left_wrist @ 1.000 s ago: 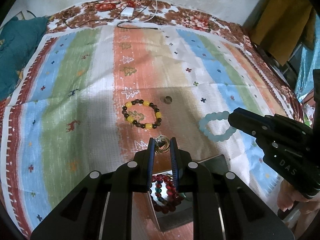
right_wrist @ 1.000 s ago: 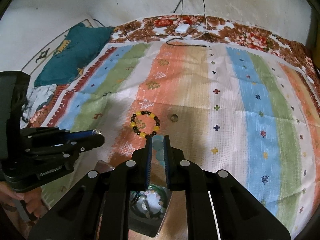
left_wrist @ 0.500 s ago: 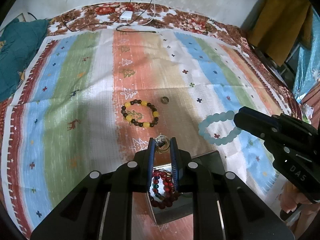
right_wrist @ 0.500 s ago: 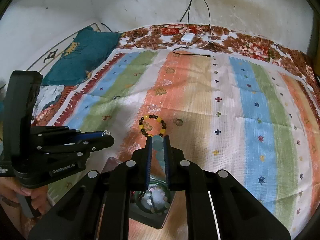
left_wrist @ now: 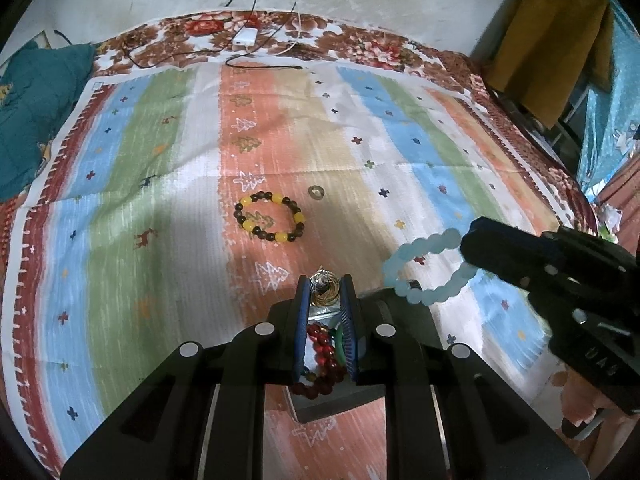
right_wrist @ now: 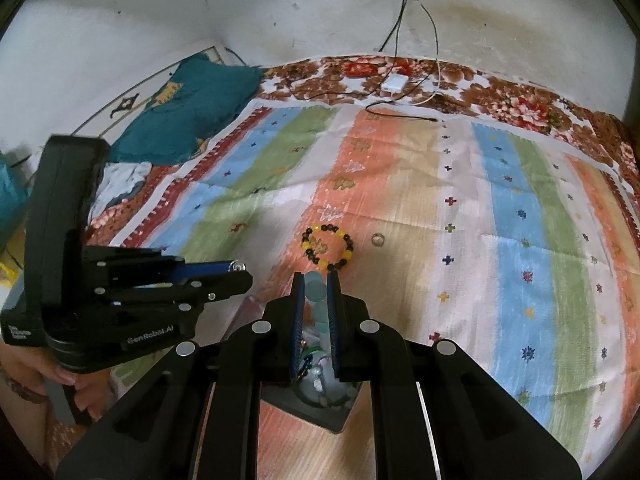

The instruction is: Organize jewelry

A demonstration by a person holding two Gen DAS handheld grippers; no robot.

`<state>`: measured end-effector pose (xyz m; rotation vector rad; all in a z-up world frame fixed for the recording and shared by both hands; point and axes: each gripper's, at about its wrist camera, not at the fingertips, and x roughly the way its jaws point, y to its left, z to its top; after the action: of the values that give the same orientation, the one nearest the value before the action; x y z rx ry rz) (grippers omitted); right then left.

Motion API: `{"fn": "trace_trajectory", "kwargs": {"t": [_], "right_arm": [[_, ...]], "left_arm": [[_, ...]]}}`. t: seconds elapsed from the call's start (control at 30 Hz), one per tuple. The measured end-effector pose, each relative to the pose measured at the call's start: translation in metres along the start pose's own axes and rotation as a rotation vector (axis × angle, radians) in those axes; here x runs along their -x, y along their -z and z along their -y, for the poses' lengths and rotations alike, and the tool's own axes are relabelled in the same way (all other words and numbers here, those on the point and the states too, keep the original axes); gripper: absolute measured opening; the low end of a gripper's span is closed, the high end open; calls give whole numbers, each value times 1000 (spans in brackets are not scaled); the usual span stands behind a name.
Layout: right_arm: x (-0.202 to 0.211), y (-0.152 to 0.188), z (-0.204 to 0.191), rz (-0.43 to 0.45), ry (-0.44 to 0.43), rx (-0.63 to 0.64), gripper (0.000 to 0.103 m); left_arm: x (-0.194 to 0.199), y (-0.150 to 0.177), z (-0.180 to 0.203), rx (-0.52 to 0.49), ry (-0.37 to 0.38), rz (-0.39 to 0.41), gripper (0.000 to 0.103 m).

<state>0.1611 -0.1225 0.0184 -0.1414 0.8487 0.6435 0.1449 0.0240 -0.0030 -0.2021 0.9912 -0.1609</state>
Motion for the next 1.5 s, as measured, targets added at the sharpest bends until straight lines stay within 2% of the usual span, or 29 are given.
{"fn": "trace_trajectory", "kwargs": {"t": [0.8, 0.9, 0.93, 0.97, 1.03, 1.23, 1.33, 1.5], "right_arm": [[4, 37, -18, -71, -49, 48, 12], [4, 37, -16, -73, -43, 46, 23], [5, 36, -15, -66, -34, 40, 34], [5, 36, -13, -62, -29, 34, 38], [5, 35, -11, -58, -22, 27, 39], [0, 34, -5, -68, -3, 15, 53], [-4, 33, -1, -73, 5, 8, 56], [-11, 30, 4, -88, 22, 1, 59]], "left_arm": [[9, 24, 9, -2, 20, -7, 15], [8, 23, 4, 22, 10, -10, 28], [8, 23, 2, 29, 11, -8, 33], [8, 22, 0, 38, 9, -7, 34], [8, 22, -4, 55, 1, -7, 36], [8, 18, -16, 102, -6, 3, 50], [3, 16, -23, 127, -17, -6, 55], [-4, 13, -41, 189, -47, -22, 56]]}}
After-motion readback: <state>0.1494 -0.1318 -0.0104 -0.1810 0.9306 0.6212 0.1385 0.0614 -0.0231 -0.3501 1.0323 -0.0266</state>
